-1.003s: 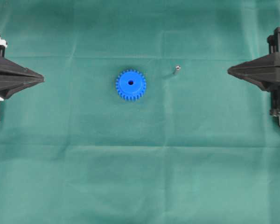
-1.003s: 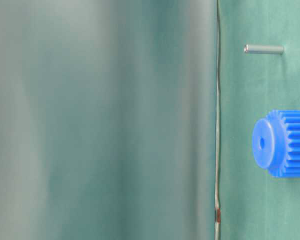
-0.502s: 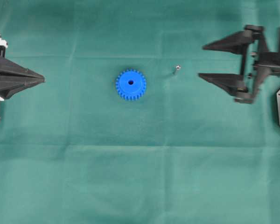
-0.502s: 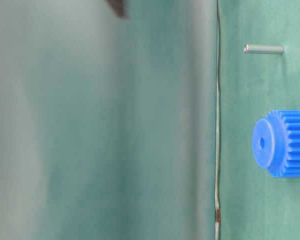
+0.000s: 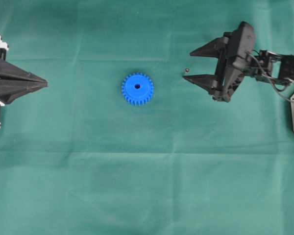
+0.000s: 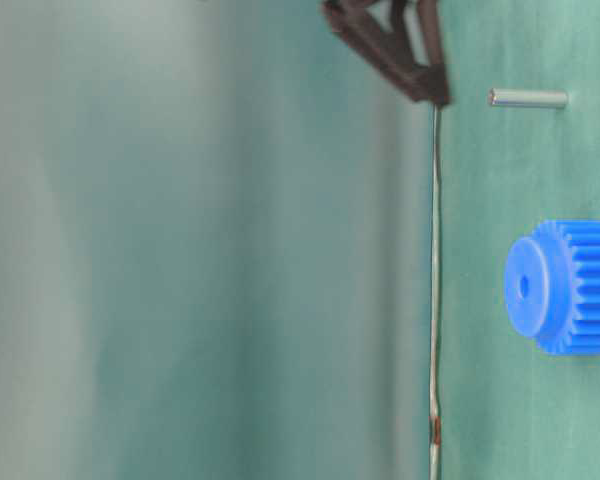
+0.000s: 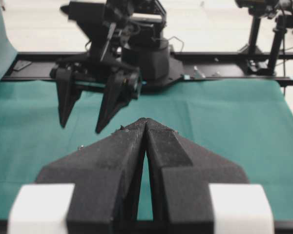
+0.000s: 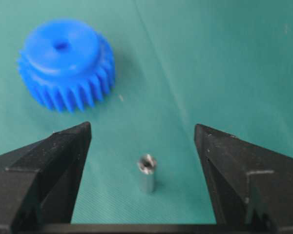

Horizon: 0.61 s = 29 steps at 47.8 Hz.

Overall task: Insert the shaft placed at a random location into the center hole of the medium gear at another random location.
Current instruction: 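Lower the open right gripper around the shaft and close on it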

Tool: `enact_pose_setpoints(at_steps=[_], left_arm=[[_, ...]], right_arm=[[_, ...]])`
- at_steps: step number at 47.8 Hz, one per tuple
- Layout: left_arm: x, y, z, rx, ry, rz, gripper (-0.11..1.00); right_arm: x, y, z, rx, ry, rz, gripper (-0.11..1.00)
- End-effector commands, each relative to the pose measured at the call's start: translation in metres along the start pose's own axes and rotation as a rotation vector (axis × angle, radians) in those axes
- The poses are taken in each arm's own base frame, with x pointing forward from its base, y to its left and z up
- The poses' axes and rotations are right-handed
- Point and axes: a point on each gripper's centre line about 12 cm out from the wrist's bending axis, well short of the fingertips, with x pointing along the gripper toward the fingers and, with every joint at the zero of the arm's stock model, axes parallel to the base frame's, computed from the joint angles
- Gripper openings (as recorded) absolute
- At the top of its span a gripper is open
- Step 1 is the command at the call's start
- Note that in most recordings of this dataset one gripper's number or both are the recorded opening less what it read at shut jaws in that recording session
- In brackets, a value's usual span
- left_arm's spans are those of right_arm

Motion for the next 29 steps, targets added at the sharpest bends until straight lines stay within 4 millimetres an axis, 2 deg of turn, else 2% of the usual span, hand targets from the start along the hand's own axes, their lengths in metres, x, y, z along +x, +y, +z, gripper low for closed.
enact_pose_setpoints(at_steps=[1, 10, 21, 25, 29], left_arm=[[0.003, 0.000, 0.007, 0.005, -0.017, -0.001, 0.00], [0.003, 0.001, 0.007, 0.005, -0.014, 0.003, 0.00], [0.003, 0.001, 0.006, 0.005, -0.009, 0.002, 0.00], [0.003, 0.001, 0.006, 0.005, -0.008, 0.003, 0.00], [0.003, 0.001, 0.005, 0.005, -0.001, 0.003, 0.00]], right_arm=[[0.008, -0.003, 0.003, 0.002, -0.021, -0.009, 0.86], [0.017, -0.005, -0.012, 0.007, 0.026, -0.015, 0.86], [0.020, -0.005, -0.015, 0.010, 0.021, -0.018, 0.84], [0.020, -0.005, -0.016, 0.009, 0.023, -0.018, 0.79], [0.020, -0.005, -0.016, 0.010, 0.028, -0.019, 0.69]])
